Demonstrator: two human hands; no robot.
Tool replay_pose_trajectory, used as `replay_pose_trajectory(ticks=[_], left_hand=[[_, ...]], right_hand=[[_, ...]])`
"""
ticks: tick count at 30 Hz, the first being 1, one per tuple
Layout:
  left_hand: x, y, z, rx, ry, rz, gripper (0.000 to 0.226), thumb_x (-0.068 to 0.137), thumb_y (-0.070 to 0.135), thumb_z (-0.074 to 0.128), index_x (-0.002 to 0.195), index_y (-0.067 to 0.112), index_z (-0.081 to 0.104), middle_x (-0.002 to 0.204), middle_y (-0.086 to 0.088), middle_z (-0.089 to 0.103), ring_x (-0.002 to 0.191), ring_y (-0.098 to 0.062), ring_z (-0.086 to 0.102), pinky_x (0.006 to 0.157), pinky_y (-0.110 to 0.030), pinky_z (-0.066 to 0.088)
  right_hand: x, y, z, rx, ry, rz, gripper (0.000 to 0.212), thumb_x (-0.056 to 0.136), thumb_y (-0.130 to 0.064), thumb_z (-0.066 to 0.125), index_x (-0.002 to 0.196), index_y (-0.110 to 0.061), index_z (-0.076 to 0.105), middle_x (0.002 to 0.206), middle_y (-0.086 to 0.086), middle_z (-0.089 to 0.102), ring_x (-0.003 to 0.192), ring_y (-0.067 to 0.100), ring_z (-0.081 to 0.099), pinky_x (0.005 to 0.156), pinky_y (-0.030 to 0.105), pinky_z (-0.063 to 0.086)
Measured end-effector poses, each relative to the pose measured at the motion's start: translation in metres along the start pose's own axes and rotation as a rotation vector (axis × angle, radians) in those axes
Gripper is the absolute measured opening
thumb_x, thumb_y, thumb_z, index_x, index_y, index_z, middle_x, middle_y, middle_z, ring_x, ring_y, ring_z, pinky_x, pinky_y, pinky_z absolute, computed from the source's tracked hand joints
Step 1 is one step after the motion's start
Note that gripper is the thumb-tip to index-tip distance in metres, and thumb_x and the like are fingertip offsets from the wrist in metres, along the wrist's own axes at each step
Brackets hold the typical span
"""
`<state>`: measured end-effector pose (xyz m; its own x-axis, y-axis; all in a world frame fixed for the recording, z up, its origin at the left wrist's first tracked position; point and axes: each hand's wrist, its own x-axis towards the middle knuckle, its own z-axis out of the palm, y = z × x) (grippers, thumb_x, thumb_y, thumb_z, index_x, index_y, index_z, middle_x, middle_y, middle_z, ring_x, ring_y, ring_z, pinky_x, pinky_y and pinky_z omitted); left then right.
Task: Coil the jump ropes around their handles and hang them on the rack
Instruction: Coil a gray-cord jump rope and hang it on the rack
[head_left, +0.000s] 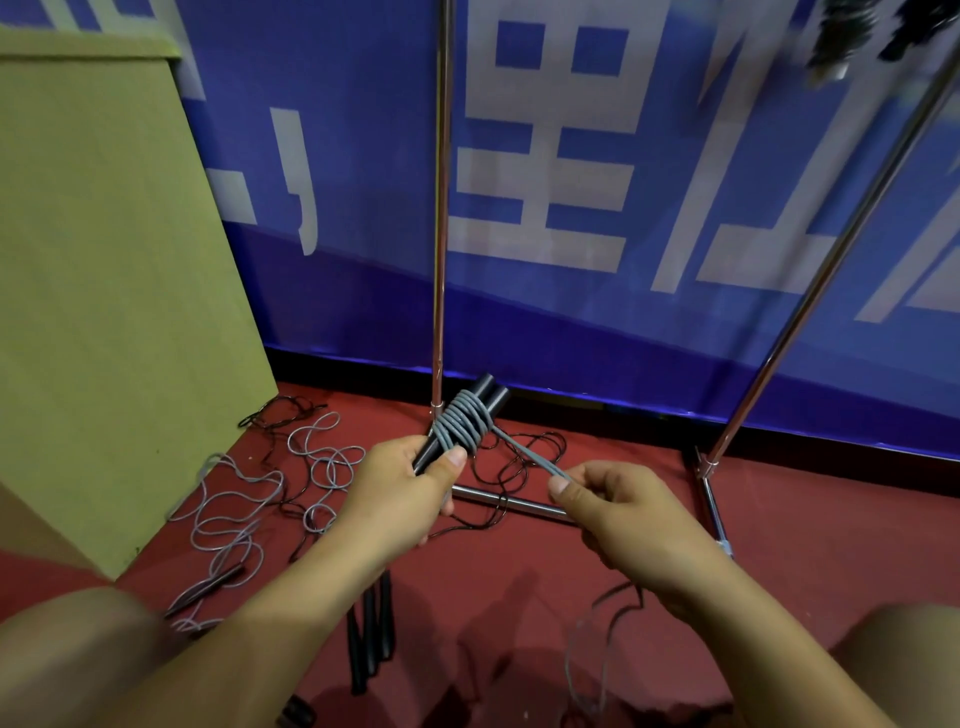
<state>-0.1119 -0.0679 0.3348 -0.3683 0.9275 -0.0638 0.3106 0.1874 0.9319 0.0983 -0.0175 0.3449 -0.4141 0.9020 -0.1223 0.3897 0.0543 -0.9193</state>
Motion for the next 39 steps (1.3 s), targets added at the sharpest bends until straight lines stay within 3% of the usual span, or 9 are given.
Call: replay_pose_trajectory(ticks=[3, 8, 11, 18, 22, 25, 32, 35, 39], left_hand=[[0.003, -0.004, 0.002, 0.089, -0.001, 0.016, 0.023, 0.099, 0.028, 0.057, 0.085, 0.010, 0.065, 0.058, 0.001, 0.063, 0.036, -0.006, 0.045, 0.043, -0.021, 0.036], [0.007, -0.006, 0.003, 0.248, -0.030, 0.036, 0.028, 0.097, 0.035, 0.058, 0.075, 0.018, 0.059, 0.058, 0.002, 0.067, 0.040, 0.000, 0.050, 0.052, -0.024, 0.036], [0.006, -0.006, 0.005, 0.364, -0.073, 0.068, 0.028, 0.096, 0.038, 0.059, 0.075, 0.020, 0.058, 0.061, 0.001, 0.070, 0.046, 0.001, 0.055, 0.054, -0.024, 0.038], [-0.004, -0.010, 0.006, 0.510, -0.246, 0.156, 0.020, 0.092, 0.043, 0.060, 0.086, 0.025, 0.059, 0.068, -0.001, 0.067, 0.067, -0.018, 0.066, 0.070, -0.043, 0.054], [-0.010, -0.010, 0.006, 0.583, -0.333, 0.210, 0.014, 0.091, 0.044, 0.061, 0.099, 0.032, 0.062, 0.069, 0.006, 0.065, 0.067, -0.010, 0.065, 0.072, -0.038, 0.055], [-0.012, -0.008, 0.007, 0.593, -0.390, 0.264, 0.019, 0.091, 0.045, 0.062, 0.108, 0.036, 0.062, 0.071, 0.009, 0.065, 0.069, -0.007, 0.065, 0.074, -0.039, 0.055], [-0.015, -0.007, 0.006, 0.586, -0.438, 0.347, 0.019, 0.091, 0.045, 0.063, 0.096, 0.027, 0.061, 0.068, 0.007, 0.063, 0.065, -0.009, 0.061, 0.070, -0.044, 0.052], [-0.015, -0.008, 0.005, 0.579, -0.457, 0.363, 0.022, 0.091, 0.046, 0.062, 0.089, 0.025, 0.058, 0.066, 0.007, 0.062, 0.061, -0.009, 0.058, 0.066, -0.043, 0.051], [-0.018, -0.003, 0.002, 0.646, -0.475, 0.436, 0.022, 0.092, 0.041, 0.064, 0.079, 0.029, 0.051, 0.066, 0.032, 0.055, 0.057, 0.003, 0.050, 0.052, -0.022, 0.030]], right_hand=[[-0.001, 0.000, 0.000, -0.053, 0.024, -0.053, 0.033, 0.095, -0.036, 0.061, 0.065, -0.024, 0.058, 0.058, -0.006, 0.040, 0.055, 0.011, 0.036, 0.055, 0.029, 0.031], [-0.004, -0.005, 0.000, -0.124, 0.084, -0.156, 0.036, 0.093, -0.036, 0.063, 0.068, -0.011, 0.056, 0.059, -0.007, 0.038, 0.056, 0.008, 0.034, 0.058, 0.031, 0.030], [-0.005, -0.005, -0.001, -0.138, 0.114, -0.185, 0.035, 0.092, -0.034, 0.065, 0.066, -0.013, 0.057, 0.056, -0.010, 0.038, 0.055, 0.007, 0.035, 0.057, 0.031, 0.030], [-0.005, -0.003, -0.003, -0.132, 0.166, -0.211, 0.028, 0.091, -0.030, 0.066, 0.068, -0.015, 0.062, 0.054, -0.014, 0.045, 0.054, 0.003, 0.039, 0.056, 0.031, 0.035], [-0.004, -0.002, -0.003, -0.138, 0.147, -0.206, 0.021, 0.092, -0.027, 0.066, 0.073, -0.016, 0.067, 0.058, -0.011, 0.052, 0.057, 0.003, 0.044, 0.059, 0.031, 0.039], [-0.002, -0.001, -0.003, -0.145, 0.168, -0.204, 0.023, 0.092, -0.029, 0.066, 0.076, -0.013, 0.068, 0.065, 0.006, 0.063, 0.060, 0.008, 0.050, 0.061, 0.036, 0.045], [0.002, 0.002, -0.007, -0.139, 0.239, -0.205, 0.030, 0.094, -0.031, 0.063, 0.076, -0.007, 0.066, 0.063, 0.009, 0.058, 0.059, 0.010, 0.048, 0.062, 0.041, 0.046], [0.003, 0.003, -0.008, -0.129, 0.234, -0.199, 0.030, 0.094, -0.030, 0.062, 0.073, -0.008, 0.065, 0.059, -0.003, 0.053, 0.057, 0.008, 0.045, 0.061, 0.036, 0.043], [0.003, 0.003, -0.011, -0.172, 0.195, -0.191, 0.032, 0.093, -0.031, 0.063, 0.071, -0.008, 0.064, 0.058, -0.006, 0.051, 0.056, 0.009, 0.044, 0.060, 0.036, 0.041]])
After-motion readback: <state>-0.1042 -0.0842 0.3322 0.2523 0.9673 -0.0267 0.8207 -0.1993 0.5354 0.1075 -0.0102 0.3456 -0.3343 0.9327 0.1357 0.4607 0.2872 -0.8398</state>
